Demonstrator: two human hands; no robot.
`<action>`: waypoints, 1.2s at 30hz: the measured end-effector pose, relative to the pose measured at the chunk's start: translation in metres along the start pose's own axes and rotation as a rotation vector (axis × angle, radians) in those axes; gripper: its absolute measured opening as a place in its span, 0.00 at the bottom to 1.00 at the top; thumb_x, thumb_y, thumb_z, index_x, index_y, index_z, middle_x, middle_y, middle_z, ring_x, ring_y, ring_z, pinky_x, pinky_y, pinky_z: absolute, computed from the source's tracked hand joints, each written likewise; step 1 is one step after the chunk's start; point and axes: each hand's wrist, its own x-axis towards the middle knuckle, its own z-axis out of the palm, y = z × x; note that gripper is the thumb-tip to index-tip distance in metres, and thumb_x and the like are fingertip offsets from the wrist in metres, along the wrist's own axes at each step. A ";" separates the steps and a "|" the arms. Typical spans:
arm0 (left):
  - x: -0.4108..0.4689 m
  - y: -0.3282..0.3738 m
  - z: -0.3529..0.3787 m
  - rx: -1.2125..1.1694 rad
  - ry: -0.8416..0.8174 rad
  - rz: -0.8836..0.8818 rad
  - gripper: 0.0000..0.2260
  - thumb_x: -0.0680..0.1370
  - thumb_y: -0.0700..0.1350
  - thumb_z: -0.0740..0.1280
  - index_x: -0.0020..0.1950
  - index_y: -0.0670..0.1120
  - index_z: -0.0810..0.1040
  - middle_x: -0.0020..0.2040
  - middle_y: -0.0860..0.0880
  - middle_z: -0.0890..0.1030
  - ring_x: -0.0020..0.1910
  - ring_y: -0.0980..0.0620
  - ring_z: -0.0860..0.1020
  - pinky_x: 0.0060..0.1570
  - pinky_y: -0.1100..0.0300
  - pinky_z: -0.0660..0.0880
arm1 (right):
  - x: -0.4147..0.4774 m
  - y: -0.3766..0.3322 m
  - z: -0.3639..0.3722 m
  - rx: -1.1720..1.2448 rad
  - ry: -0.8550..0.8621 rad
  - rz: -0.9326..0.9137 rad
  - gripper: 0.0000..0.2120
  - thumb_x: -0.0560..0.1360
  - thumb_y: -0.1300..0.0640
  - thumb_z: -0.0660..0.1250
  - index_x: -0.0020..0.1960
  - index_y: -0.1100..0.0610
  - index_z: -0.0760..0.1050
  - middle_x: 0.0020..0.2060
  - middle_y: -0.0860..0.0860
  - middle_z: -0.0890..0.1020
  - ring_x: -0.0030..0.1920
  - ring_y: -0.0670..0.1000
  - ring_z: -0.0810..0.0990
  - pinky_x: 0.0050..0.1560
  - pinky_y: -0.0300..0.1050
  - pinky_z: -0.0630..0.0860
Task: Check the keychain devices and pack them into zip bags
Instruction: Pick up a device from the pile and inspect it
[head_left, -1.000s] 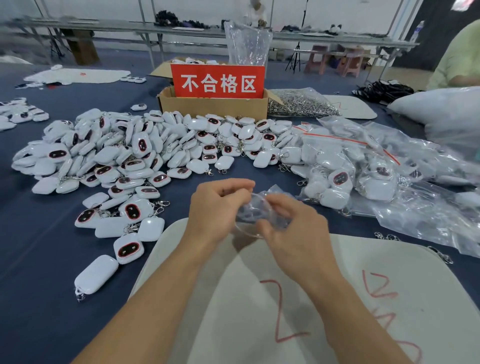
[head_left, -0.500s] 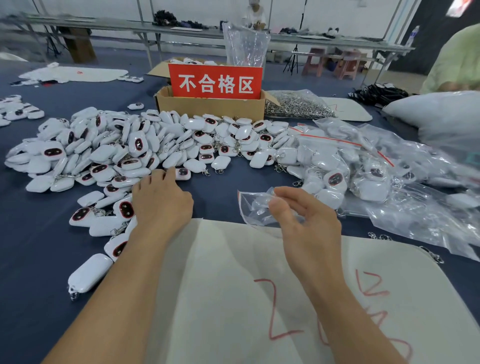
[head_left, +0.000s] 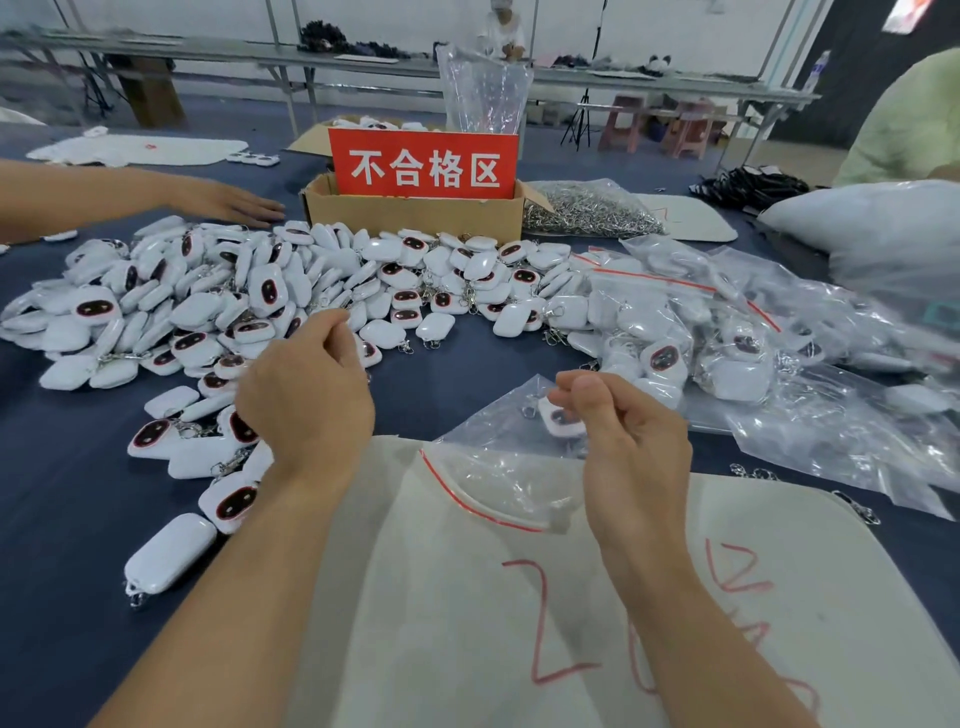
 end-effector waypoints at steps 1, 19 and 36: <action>-0.007 0.009 -0.002 -0.103 -0.005 0.030 0.11 0.85 0.49 0.62 0.61 0.55 0.84 0.44 0.45 0.86 0.45 0.39 0.81 0.43 0.53 0.68 | -0.001 -0.001 0.001 0.007 -0.008 0.019 0.14 0.71 0.37 0.64 0.44 0.42 0.84 0.40 0.47 0.87 0.36 0.49 0.82 0.43 0.39 0.77; -0.059 0.058 -0.012 -0.706 -0.644 0.136 0.21 0.73 0.45 0.78 0.63 0.62 0.83 0.51 0.65 0.85 0.50 0.65 0.83 0.53 0.69 0.78 | 0.012 -0.001 -0.004 0.248 -0.371 0.256 0.15 0.77 0.74 0.63 0.55 0.58 0.80 0.38 0.57 0.84 0.37 0.53 0.81 0.39 0.43 0.78; -0.060 0.055 -0.014 -0.695 -0.737 0.123 0.07 0.74 0.45 0.76 0.48 0.57 0.88 0.38 0.56 0.87 0.41 0.55 0.86 0.49 0.50 0.83 | 0.012 0.005 -0.001 0.179 -0.163 0.196 0.16 0.69 0.71 0.71 0.49 0.53 0.83 0.29 0.49 0.75 0.31 0.48 0.73 0.41 0.46 0.72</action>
